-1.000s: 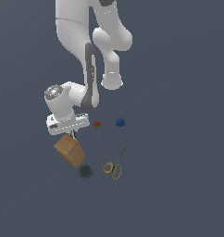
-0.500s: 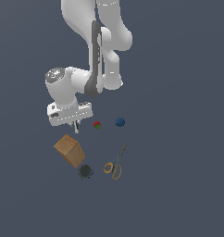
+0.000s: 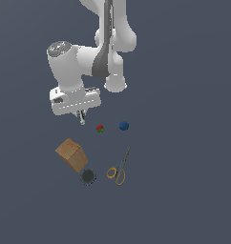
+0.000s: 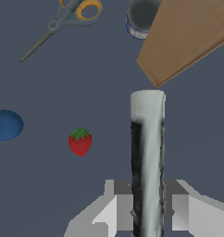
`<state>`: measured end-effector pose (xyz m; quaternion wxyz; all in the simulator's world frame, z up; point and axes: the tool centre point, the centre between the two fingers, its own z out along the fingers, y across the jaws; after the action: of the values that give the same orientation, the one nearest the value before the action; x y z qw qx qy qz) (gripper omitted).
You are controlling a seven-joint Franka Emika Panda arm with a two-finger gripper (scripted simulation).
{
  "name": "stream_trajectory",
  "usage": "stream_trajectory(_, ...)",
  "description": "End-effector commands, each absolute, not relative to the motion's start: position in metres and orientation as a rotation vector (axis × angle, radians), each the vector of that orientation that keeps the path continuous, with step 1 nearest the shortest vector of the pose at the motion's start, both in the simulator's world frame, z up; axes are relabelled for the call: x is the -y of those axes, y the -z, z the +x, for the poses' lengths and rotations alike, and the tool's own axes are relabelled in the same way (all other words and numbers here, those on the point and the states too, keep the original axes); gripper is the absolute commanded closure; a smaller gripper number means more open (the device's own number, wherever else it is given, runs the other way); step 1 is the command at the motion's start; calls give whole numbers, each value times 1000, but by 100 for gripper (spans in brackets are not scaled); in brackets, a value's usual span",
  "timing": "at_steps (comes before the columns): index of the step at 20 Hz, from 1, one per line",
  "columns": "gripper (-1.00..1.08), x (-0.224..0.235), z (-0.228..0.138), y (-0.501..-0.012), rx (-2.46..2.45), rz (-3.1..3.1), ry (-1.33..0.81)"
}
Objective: Pick up a designated object from a clutter of objects.
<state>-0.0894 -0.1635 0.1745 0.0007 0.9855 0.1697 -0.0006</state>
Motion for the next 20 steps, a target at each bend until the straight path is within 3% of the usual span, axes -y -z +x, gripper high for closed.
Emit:
stream_trajectory(1, 108, 155, -94, -196, -534, 3095, 2)
stream_trajectory(20, 108, 91, -128, -366, -534, 3096, 1)
